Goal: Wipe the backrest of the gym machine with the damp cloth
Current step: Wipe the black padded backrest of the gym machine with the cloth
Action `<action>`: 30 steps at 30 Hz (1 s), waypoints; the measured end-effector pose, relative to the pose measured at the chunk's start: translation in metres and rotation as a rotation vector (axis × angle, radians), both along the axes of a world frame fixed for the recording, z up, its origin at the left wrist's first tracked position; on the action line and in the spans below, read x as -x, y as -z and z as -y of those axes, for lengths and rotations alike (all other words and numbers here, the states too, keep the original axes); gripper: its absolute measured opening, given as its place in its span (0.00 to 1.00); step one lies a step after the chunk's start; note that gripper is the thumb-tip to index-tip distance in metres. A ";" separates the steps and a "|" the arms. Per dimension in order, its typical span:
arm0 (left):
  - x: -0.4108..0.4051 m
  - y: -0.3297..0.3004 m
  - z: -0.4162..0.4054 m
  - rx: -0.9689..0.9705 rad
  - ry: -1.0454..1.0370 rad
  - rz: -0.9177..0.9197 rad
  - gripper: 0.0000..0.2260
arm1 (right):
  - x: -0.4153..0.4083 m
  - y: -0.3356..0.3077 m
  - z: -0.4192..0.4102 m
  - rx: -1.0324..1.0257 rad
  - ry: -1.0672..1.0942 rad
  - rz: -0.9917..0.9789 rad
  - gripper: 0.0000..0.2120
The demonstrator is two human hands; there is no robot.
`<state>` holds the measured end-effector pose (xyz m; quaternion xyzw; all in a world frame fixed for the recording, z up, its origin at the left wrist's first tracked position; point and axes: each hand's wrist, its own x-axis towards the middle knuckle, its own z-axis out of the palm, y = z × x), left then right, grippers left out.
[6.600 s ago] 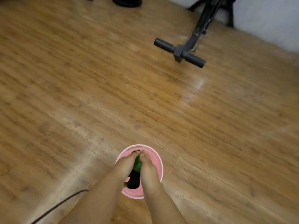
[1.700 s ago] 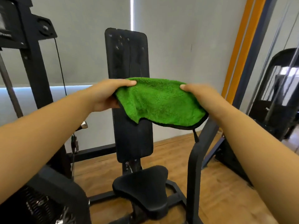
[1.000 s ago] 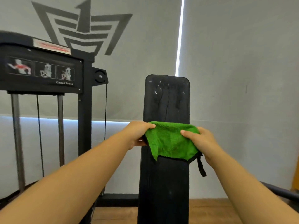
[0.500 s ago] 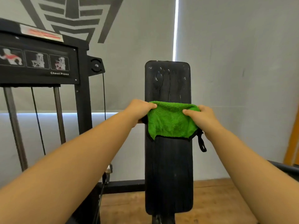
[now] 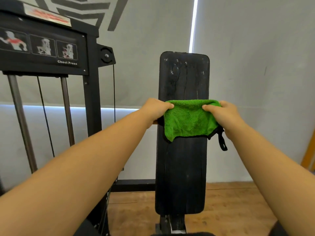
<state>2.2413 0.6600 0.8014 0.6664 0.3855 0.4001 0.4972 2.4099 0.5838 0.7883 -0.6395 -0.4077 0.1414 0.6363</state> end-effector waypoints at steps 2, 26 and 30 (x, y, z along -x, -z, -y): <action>-0.004 0.001 -0.002 0.005 -0.002 -0.006 0.09 | -0.003 0.002 -0.002 -0.009 0.000 -0.007 0.04; -0.046 -0.012 -0.022 -0.055 0.014 -0.097 0.07 | -0.051 -0.006 -0.025 -0.011 -0.085 -0.038 0.05; -0.035 -0.018 -0.021 -0.057 0.003 -0.085 0.07 | -0.045 -0.017 -0.032 0.002 -0.111 -0.013 0.03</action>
